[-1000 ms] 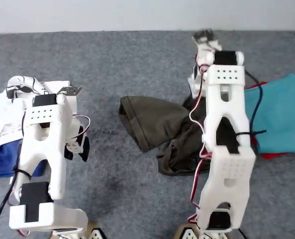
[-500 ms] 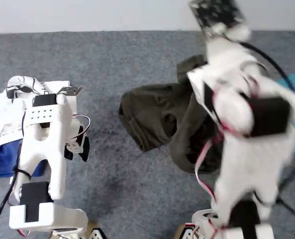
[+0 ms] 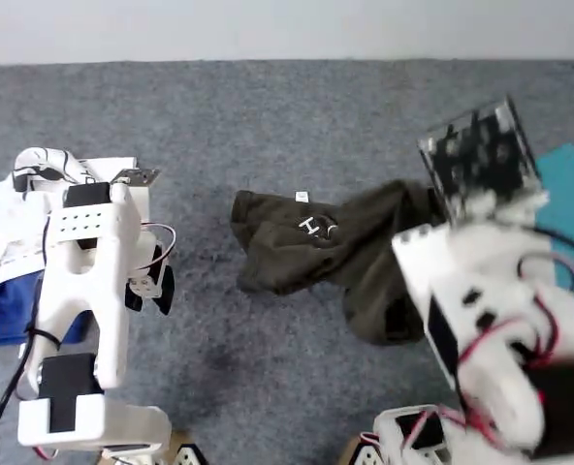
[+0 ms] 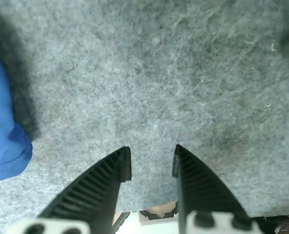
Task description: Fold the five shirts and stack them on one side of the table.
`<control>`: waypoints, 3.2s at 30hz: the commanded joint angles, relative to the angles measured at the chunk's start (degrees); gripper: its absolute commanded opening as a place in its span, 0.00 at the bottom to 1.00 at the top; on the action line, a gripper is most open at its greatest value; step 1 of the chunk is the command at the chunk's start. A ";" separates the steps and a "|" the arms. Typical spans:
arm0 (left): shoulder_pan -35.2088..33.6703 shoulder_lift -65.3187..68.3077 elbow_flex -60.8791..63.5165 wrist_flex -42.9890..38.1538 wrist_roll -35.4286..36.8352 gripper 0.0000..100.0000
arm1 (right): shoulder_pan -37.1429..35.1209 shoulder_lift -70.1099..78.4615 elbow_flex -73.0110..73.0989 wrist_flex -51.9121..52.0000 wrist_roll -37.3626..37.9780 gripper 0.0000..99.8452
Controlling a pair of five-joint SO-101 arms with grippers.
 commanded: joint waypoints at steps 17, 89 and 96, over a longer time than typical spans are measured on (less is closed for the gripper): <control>20.66 7.91 3.38 -18.29 0.35 0.16 | 0.04 -1.98 15.65 0.13 2.29 0.01; 21.10 -4.57 -15.25 -1.32 -2.29 0.01 | 9.27 -1.98 27.60 -3.65 2.20 0.01; 13.10 -18.11 -15.25 1.93 -6.95 0.01 | 9.27 -2.07 31.74 -5.76 2.20 0.01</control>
